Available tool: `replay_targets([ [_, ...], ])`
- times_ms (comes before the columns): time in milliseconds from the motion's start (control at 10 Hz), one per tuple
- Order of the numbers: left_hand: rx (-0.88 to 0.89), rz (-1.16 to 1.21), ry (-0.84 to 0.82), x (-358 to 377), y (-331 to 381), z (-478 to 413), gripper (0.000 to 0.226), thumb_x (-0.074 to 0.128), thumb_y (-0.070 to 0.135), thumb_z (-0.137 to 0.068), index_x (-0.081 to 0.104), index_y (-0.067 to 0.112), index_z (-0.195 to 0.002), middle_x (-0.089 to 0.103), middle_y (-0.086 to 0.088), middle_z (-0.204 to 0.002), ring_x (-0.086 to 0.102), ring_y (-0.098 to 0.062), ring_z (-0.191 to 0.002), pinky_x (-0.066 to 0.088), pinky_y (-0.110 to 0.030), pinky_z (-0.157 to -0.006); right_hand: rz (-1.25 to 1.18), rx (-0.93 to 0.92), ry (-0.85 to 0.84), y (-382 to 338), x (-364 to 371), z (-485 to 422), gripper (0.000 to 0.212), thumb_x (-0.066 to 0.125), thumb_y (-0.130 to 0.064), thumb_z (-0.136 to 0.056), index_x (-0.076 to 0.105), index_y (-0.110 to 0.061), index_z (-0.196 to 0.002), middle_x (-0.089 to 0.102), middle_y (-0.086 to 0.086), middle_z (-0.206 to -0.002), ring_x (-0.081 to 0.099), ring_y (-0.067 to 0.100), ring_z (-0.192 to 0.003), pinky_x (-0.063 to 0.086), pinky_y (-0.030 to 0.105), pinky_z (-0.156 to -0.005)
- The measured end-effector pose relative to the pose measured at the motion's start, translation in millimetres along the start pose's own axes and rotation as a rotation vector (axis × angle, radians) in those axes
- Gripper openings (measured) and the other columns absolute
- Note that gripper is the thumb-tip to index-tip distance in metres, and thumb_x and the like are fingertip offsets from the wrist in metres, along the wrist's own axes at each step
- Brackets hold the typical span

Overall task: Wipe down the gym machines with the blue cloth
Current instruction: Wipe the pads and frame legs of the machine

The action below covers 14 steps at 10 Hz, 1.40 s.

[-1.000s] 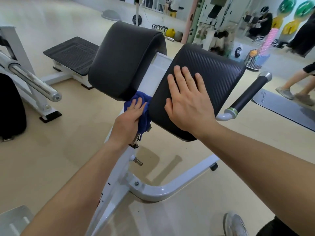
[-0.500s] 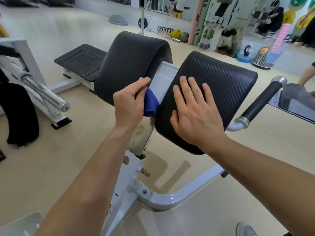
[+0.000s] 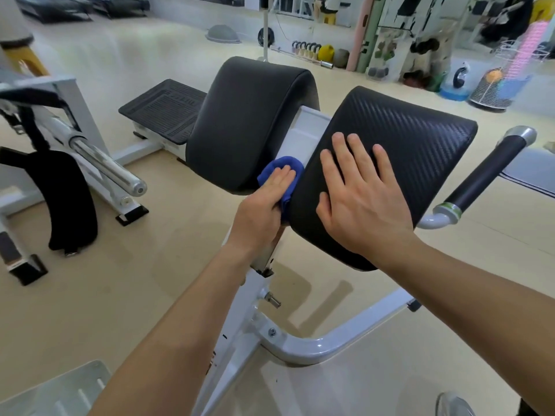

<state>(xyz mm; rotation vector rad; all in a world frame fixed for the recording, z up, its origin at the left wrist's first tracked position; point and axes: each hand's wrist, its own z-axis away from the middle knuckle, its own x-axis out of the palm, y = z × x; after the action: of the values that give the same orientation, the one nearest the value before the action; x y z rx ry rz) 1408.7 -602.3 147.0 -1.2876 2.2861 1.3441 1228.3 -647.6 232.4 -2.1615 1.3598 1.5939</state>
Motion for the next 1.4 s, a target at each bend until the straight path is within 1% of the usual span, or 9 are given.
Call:
replay_targets([
  [100, -0.043, 0.066, -0.024, -10.3, 7.0, -25.3, 0.047, 0.050, -0.005, -0.096, 0.053, 0.016, -0.138, 0.056, 0.015, -0.134, 0.043, 0.012, -0.125, 0.031, -0.005, -0.106, -0.021, -0.010, 0.001, -0.6, 0.6, -0.1, 0.063, 0.027, -0.042, -0.101, 0.030, -0.007, -0.154, 0.019, 0.019, -0.163, 0.015, 0.035, -0.152, 0.013, 0.054, -0.122],
  [300, 0.052, 0.046, -0.022, -13.6, 21.1, -96.2, 0.036, 0.056, 0.008, -0.097, 0.062, 0.015, -0.132, 0.065, 0.002, -0.128, 0.057, -0.009, -0.120, 0.041, -0.020, -0.108, 0.007, -0.002, 0.007, -0.9, 2.1, -1.3, 0.064, 0.031, -0.041, -0.100, 0.032, -0.007, -0.153, 0.020, 0.019, -0.163, 0.015, 0.035, -0.152, 0.012, 0.054, -0.122],
  [400, 0.002, 0.173, -0.136, -17.7, 10.5, -82.2, 0.036, 0.048, 0.018, -0.103, 0.056, 0.021, -0.138, 0.058, 0.012, -0.134, 0.052, 0.000, -0.124, 0.039, -0.022, -0.110, 0.026, 0.004, 0.002, -2.7, 2.7, -2.9, 0.064, 0.031, -0.041, -0.100, 0.032, -0.007, -0.153, 0.020, 0.019, -0.163, 0.015, 0.035, -0.152, 0.012, 0.054, -0.122],
  [500, 0.020, 0.245, -0.159, -16.4, 4.5, -63.5, 0.038, 0.050, 0.027, -0.102, 0.054, 0.020, -0.139, 0.055, 0.007, -0.142, 0.046, -0.002, -0.133, 0.036, -0.028, -0.115, 0.038, 0.012, -0.005, -4.7, 2.2, -3.9, 0.063, 0.030, -0.040, -0.099, 0.033, -0.007, -0.153, 0.021, 0.019, -0.163, 0.016, 0.035, -0.151, 0.013, 0.055, -0.121],
  [800, 0.031, 0.147, -0.127, -5.5, 21.2, -113.5, 0.044, 0.051, 0.004, -0.099, 0.049, 0.010, -0.143, 0.048, -0.001, -0.148, 0.035, -0.009, -0.141, 0.018, -0.011, -0.113, 0.055, 0.010, -0.031, -5.6, 0.6, -4.8, 0.065, 0.032, -0.042, -0.099, 0.031, -0.008, -0.153, 0.019, 0.019, -0.163, 0.013, 0.035, -0.152, 0.012, 0.055, -0.122],
  [900, 0.045, 0.238, -0.115, 0.1, 18.5, -109.7, 0.047, 0.051, -0.002, -0.098, 0.049, 0.009, -0.143, 0.047, -0.003, -0.149, 0.034, -0.009, -0.142, 0.027, -0.021, -0.117, 0.058, 0.014, -0.023, -5.9, 2.0, -4.5, 0.064, 0.032, -0.041, -0.099, 0.032, -0.008, -0.153, 0.020, 0.019, -0.163, 0.014, 0.035, -0.152, 0.012, 0.055, -0.122],
  [1100, 0.049, 0.152, -0.127, -6.5, -2.5, -57.3, 0.047, 0.052, -0.003, -0.096, 0.048, 0.007, -0.142, 0.047, -0.006, -0.149, 0.036, -0.013, -0.142, 0.023, -0.015, -0.116, 0.064, 0.006, -0.040, -5.5, 0.7, -4.5, 0.064, 0.030, -0.042, -0.099, 0.031, -0.007, -0.153, 0.019, 0.019, -0.163, 0.014, 0.035, -0.152, 0.012, 0.055, -0.122],
  [1200, 0.049, 0.178, -0.139, -4.1, 10.4, -91.2, 0.045, 0.051, -0.003, -0.097, 0.049, 0.007, -0.141, 0.048, -0.007, -0.148, 0.036, -0.014, -0.142, 0.029, -0.028, -0.118, 0.064, 0.013, -0.045, -6.0, 0.6, -4.2, 0.064, 0.032, -0.042, -0.099, 0.032, -0.007, -0.153, 0.019, 0.019, -0.163, 0.014, 0.036, -0.152, 0.013, 0.056, -0.121],
  [1400, 0.032, 0.264, -0.101, 6.3, 14.1, -115.1, 0.045, 0.051, -0.001, -0.097, 0.050, 0.008, -0.141, 0.048, -0.005, -0.148, 0.036, -0.013, -0.142, 0.031, -0.034, -0.118, 0.073, 0.019, -0.034, -6.4, 2.1, -5.6, 0.065, 0.035, -0.042, -0.098, 0.032, -0.008, -0.153, 0.020, 0.019, -0.163, 0.015, 0.035, -0.152, 0.013, 0.056, -0.121],
])
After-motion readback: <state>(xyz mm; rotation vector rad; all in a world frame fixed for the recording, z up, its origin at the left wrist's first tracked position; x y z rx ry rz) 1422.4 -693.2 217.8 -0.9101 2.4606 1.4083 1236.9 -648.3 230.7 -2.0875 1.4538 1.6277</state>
